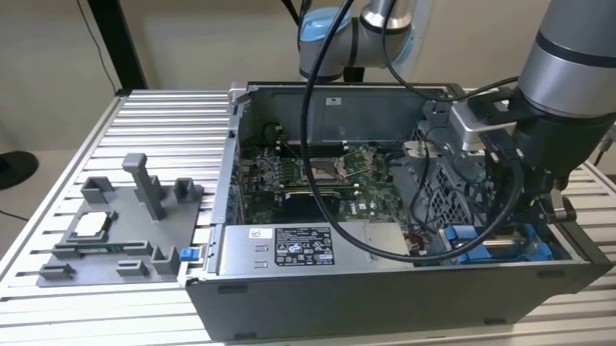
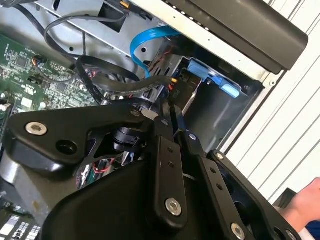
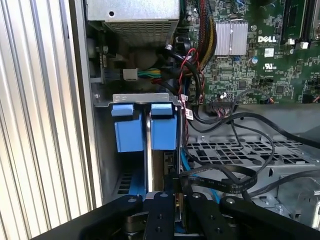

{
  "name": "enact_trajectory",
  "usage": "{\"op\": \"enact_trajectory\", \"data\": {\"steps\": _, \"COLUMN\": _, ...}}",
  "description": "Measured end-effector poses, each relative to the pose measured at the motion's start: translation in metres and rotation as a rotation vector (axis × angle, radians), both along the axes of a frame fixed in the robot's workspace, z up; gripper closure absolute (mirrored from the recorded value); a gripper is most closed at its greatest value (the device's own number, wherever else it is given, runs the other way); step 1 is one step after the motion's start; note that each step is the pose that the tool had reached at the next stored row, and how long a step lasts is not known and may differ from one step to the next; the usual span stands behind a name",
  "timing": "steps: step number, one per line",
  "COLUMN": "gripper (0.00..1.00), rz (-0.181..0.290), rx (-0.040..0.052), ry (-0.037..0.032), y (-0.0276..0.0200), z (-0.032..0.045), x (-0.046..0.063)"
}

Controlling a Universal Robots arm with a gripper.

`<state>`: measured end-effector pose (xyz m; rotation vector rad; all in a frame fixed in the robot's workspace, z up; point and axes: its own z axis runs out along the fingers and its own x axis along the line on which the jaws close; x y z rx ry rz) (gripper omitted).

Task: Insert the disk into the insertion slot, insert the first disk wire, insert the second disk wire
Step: 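Insert the second disk wire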

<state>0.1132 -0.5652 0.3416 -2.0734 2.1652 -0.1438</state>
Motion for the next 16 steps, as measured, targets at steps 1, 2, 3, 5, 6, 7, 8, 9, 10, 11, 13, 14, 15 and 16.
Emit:
{"op": "enact_trajectory", "data": {"steps": 1, "gripper": 1.00, "rz": 0.003, "rx": 0.0001, "ry": 0.0000, "y": 0.0000, "z": -0.0002, "x": 0.0000}}
{"op": "enact_trajectory", "data": {"steps": 2, "gripper": 1.00, "rz": 0.006, "rx": 0.0001, "ry": 0.0000, "y": 0.0000, "z": -0.0004, "x": 0.0000}}
{"op": "enact_trajectory", "data": {"steps": 3, "gripper": 1.00, "rz": 0.009, "rx": 0.0000, "ry": 0.0001, "y": 0.0000, "z": -0.0006, "x": 0.0000}}
{"op": "enact_trajectory", "data": {"steps": 5, "gripper": 1.00, "rz": 0.016, "rx": 0.0001, "ry": 0.0000, "y": 0.0000, "z": -0.0011, "x": -0.0001}}
{"op": "enact_trajectory", "data": {"steps": 6, "gripper": 1.00, "rz": 0.019, "rx": 0.0001, "ry": -0.0001, "y": 0.0000, "z": -0.0013, "x": -0.0001}}
{"op": "enact_trajectory", "data": {"steps": 7, "gripper": 1.00, "rz": 0.024, "rx": -0.0001, "ry": -0.0001, "y": 0.0000, "z": -0.0015, "x": 0.0000}}
{"op": "enact_trajectory", "data": {"steps": 8, "gripper": 1.00, "rz": 0.028, "rx": 0.0000, "ry": -0.0002, "y": 0.0000, "z": -0.0018, "x": 0.0000}}
{"op": "enact_trajectory", "data": {"steps": 9, "gripper": 1.00, "rz": 0.032, "rx": 0.0001, "ry": -0.0002, "y": 0.0000, "z": -0.0020, "x": 0.0000}}
{"op": "enact_trajectory", "data": {"steps": 10, "gripper": 1.00, "rz": 0.035, "rx": 0.0002, "ry": -0.0001, "y": 0.0000, "z": -0.0022, "x": 0.0000}}
{"op": "enact_trajectory", "data": {"steps": 11, "gripper": 1.00, "rz": 0.039, "rx": 0.0003, "ry": -0.0001, "y": 0.0001, "z": -0.0023, "x": -0.0001}}
{"op": "enact_trajectory", "data": {"steps": 13, "gripper": 1.00, "rz": 0.045, "rx": 0.0001, "ry": -0.0001, "y": 0.0000, "z": -0.0023, "x": 0.0000}}
{"op": "enact_trajectory", "data": {"steps": 14, "gripper": 1.00, "rz": 0.048, "rx": 0.0001, "ry": -0.0002, "y": -0.0002, "z": -0.0023, "x": 0.0000}}
{"op": "enact_trajectory", "data": {"steps": 15, "gripper": 1.00, "rz": 0.052, "rx": 0.0002, "ry": -0.0001, "y": -0.0003, "z": -0.0023, "x": 0.0001}}
{"op": "enact_trajectory", "data": {"steps": 16, "gripper": 1.00, "rz": 0.054, "rx": 0.0002, "ry": -0.0001, "y": -0.0003, "z": -0.0023, "x": 0.0002}}
